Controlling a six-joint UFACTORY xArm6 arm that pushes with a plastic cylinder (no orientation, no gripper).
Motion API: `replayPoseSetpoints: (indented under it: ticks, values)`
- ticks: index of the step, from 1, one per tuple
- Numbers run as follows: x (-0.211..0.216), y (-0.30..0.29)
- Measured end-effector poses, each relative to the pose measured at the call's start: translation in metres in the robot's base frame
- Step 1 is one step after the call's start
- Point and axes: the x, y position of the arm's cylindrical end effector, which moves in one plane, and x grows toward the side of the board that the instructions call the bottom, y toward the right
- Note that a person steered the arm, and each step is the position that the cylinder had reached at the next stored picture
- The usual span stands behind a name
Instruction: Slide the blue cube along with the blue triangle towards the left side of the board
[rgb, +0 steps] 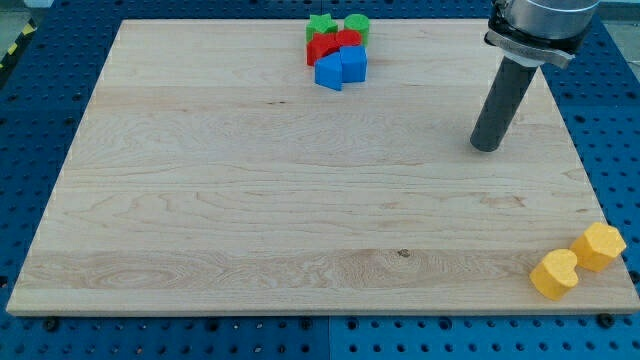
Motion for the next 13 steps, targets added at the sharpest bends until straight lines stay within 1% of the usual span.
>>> replayPoseSetpoints:
  ticks: [1,2,3,4,5,6,7,8,9,11,13]
  values:
    - [0.000,0.000]
    - [0.001,0.014]
    - [-0.003,0.104]
    - [-0.030,0.124]
    - [-0.048,0.087]
    - [-0.086,0.047]
    - [-0.113,0.007]
    - [-0.125,-0.044]
    - [-0.126,-0.068]
    - [-0.141,-0.074]
    - [-0.116,-0.144]
